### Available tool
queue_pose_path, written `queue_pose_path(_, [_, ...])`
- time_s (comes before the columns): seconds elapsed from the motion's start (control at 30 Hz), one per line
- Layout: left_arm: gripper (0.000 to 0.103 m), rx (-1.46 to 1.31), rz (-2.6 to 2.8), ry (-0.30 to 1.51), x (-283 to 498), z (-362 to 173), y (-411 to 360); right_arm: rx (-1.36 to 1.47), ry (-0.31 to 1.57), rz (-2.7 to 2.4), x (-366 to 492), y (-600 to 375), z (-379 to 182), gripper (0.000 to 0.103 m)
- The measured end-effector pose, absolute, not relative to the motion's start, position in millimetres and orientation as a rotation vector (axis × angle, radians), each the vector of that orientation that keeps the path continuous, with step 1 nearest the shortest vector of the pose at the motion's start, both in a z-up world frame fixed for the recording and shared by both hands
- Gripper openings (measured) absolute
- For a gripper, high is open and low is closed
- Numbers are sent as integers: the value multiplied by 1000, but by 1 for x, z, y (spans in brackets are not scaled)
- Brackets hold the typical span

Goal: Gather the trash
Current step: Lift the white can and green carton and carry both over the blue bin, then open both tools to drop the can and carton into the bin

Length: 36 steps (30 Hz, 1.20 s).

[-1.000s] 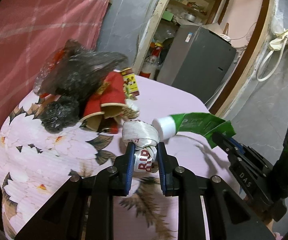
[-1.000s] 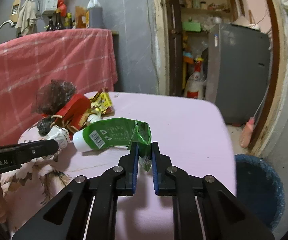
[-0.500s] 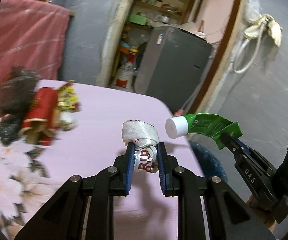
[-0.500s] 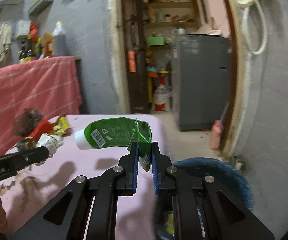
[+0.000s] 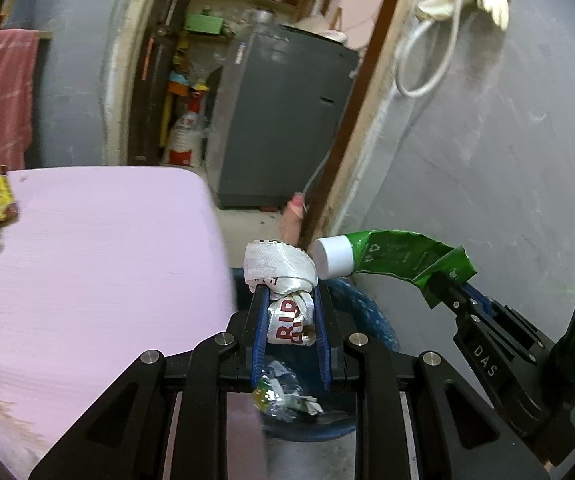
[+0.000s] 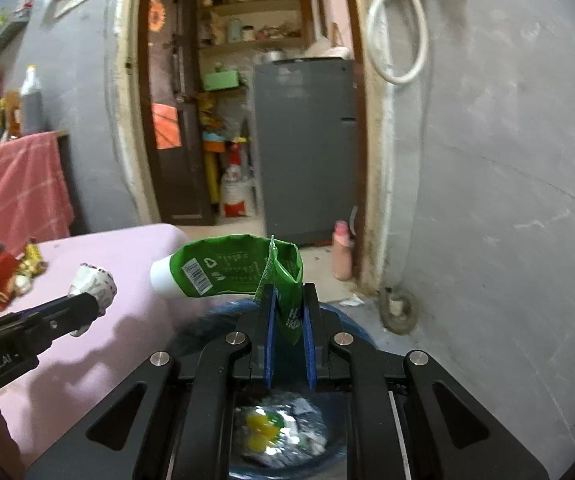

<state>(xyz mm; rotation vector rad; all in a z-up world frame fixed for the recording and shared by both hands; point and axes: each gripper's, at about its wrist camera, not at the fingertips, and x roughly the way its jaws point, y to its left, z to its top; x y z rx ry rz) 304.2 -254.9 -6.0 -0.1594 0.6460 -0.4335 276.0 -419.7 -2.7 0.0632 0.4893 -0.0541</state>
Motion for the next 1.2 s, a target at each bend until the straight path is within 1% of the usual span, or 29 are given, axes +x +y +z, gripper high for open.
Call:
queue_pose_path(0.23, [18,-130,-446,697,316,-29,-284,120,567,-72,276,-447,-25,11])
queue_pose_path(0.5, [19,-120,-448,740,322,-43,-286,149,631,-41,284,-450,-42,17])
queue_pose_path(0.67, [22,-122,-464,745,320,-43,-285,162,634,11,289,-445,-45,18])
queue_pose_path(0.77, [26,-120,-474,745,317,-42,-284,157,620,24,288,-443,-42,18])
queue_pose_path(0.87, [28,-138,-473,737,317,-39,-279,161,598,19,285,-444,-38,18])
queue_pose_path(0.97, [34,-153,-460,719,316,-34,-274,170,561,11,282,-447,-30,19])
queue_pose_path(1.07, [36,-174,-439,698,315,-26,-266,172,505,4,277,-447,-19,24])
queue_pose_path(1.13, [42,-179,-420,678,313,-18,-260,166,478,4,274,-445,-12,25])
queue_pose_path(1.2, [52,-186,-402,647,310,-10,-252,163,446,3,271,-442,-4,29])
